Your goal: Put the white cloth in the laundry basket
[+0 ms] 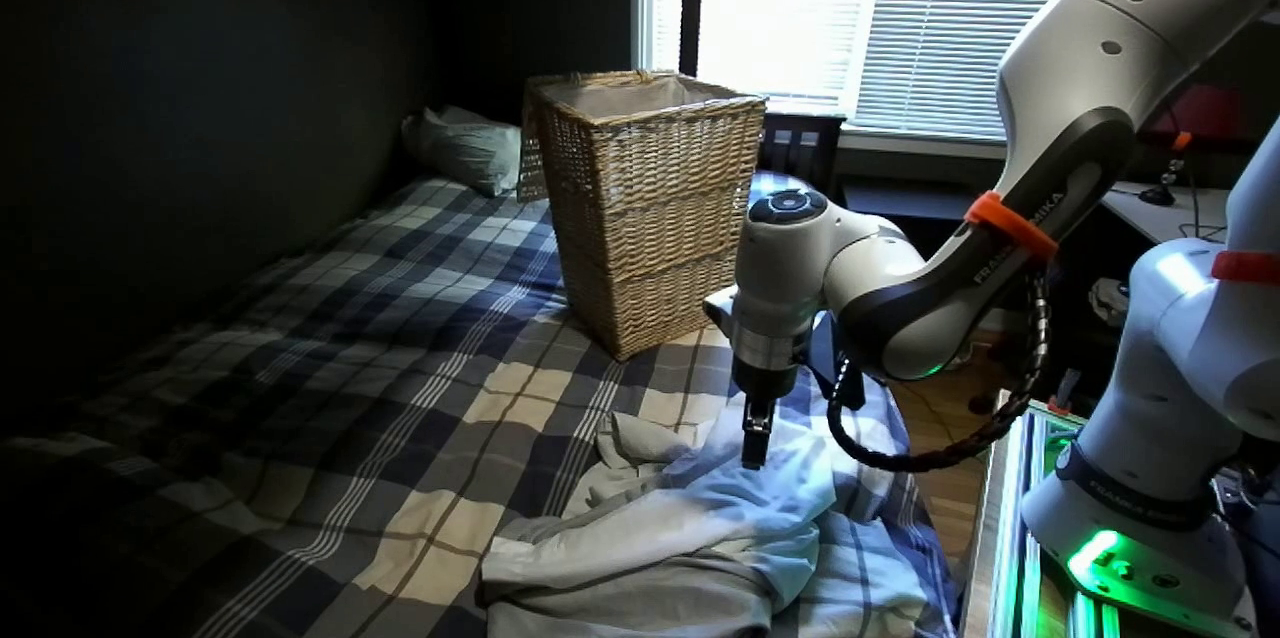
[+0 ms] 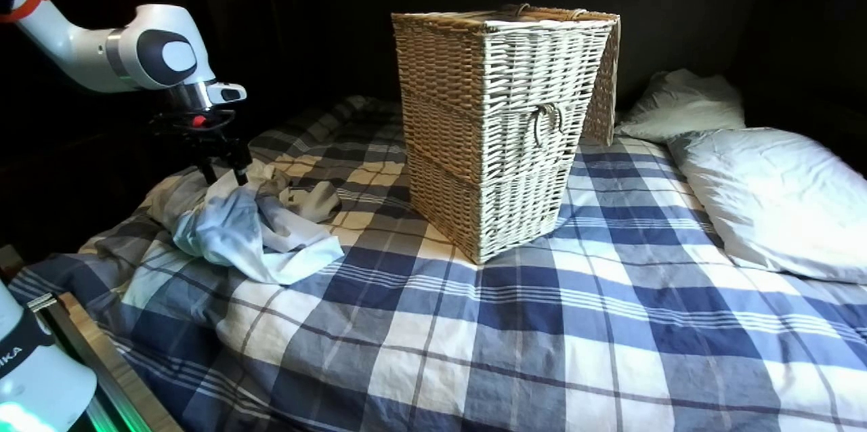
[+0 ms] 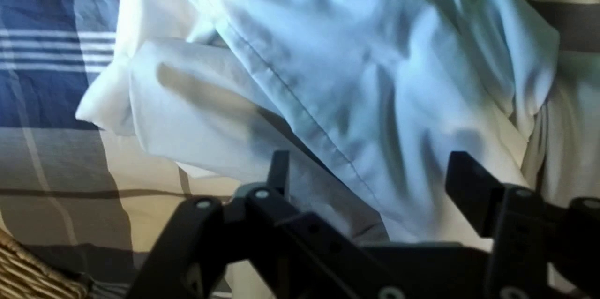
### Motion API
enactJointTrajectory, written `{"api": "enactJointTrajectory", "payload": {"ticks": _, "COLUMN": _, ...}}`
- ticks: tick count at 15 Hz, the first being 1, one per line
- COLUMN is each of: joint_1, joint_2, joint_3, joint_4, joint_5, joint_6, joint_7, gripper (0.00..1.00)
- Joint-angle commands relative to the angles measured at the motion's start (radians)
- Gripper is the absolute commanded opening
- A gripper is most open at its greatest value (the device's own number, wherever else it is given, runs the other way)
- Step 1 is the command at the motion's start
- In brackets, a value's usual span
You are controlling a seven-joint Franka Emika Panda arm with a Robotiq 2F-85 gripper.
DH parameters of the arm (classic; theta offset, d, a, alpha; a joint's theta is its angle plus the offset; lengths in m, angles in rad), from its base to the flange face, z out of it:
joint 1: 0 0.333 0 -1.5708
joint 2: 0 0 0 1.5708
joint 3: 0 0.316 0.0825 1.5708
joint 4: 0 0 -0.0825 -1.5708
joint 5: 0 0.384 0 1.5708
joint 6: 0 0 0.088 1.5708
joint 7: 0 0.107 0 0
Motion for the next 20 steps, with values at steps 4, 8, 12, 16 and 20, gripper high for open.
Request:
{"api": "enactJointTrajectory", "payload": {"ticks": 4, "joint_1": -0.021, "joint_2": 0.189, "joint_3": -0.001, "joint_4": 0.040, "joint_5": 0.230, "joint_6": 0.311, "joint_7": -0.476, "gripper": 1.00}}
{"api": "enactJointTrajectory", "payload": {"ticks": 8, "joint_1": -0.167, "joint_2": 0.288, "joint_3": 0.126, "joint_4": 0.080, "joint_5": 0.433, "joint_6": 0.308, "joint_7": -0.761, "gripper": 1.00}}
{"api": "enactJointTrajectory", "payload": {"ticks": 12, "joint_1": -0.272, "joint_2": 0.340, "joint_3": 0.152, "joint_4": 0.108, "joint_5": 0.412, "joint_6": 0.284, "joint_7": -0.848, "gripper": 1.00}}
{"api": "enactJointTrajectory", "payload": {"ticks": 16, "joint_1": -0.350, "joint_2": 0.368, "joint_3": 0.194, "joint_4": 0.129, "joint_5": 0.430, "joint_6": 0.180, "joint_7": -0.936, "gripper": 1.00}}
{"api": "enactJointTrajectory", "payload": {"ticks": 20, "joint_1": -0.341, "joint_2": 0.362, "joint_3": 0.177, "joint_4": 0.143, "joint_5": 0.432, "joint_6": 0.058, "joint_7": -0.970, "gripper": 1.00}}
